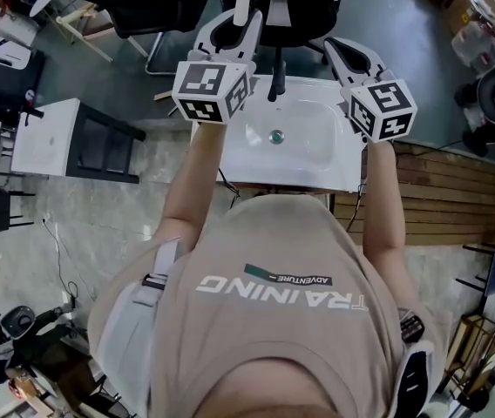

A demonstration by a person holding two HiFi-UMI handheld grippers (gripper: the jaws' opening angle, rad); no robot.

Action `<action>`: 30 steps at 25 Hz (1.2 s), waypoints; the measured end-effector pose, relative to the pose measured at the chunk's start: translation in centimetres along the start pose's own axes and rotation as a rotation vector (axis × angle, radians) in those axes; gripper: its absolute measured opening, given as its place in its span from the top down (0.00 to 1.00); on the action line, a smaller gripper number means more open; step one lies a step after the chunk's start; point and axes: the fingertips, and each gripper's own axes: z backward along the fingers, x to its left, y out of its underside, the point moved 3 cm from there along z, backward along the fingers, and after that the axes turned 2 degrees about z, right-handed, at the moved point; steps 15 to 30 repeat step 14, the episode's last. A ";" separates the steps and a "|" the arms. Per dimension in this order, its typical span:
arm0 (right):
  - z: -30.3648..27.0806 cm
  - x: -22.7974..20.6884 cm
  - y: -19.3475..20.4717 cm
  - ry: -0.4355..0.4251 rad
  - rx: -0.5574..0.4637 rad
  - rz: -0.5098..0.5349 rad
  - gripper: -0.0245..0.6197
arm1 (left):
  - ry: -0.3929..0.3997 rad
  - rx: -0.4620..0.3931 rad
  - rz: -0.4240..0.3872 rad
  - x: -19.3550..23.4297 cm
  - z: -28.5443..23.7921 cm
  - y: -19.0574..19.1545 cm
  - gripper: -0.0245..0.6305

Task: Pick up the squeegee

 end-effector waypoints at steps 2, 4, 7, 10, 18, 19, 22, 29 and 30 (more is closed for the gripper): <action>0.1 -0.1 -0.1 0.000 -0.002 -0.001 0.91 | 0.000 0.001 0.002 -0.1 0.0 0.0 0.87; 0.2 -0.2 -0.3 -0.001 -0.006 0.001 0.91 | -0.003 0.000 0.003 -0.2 0.0 -0.1 0.87; 0.2 -0.1 -0.4 -0.003 -0.009 0.003 0.91 | -0.009 -0.005 0.004 0.0 0.3 0.0 0.87; 0.1 0.0 -0.2 -0.006 -0.008 0.002 0.91 | -0.015 -0.006 0.005 0.1 0.5 0.1 0.86; 0.3 0.3 0.2 -0.011 0.000 -0.005 0.91 | -0.020 -0.003 0.010 0.1 0.7 0.4 0.87; 0.3 0.3 0.2 -0.011 0.000 -0.005 0.91 | -0.020 -0.003 0.010 0.1 0.7 0.4 0.87; 0.3 0.3 0.2 -0.011 0.000 -0.005 0.91 | -0.020 -0.003 0.010 0.1 0.7 0.4 0.87; 0.3 0.3 0.2 -0.011 0.000 -0.005 0.91 | -0.020 -0.003 0.010 0.1 0.7 0.4 0.87; 0.3 0.3 0.2 -0.011 0.000 -0.005 0.91 | -0.020 -0.003 0.010 0.1 0.7 0.4 0.87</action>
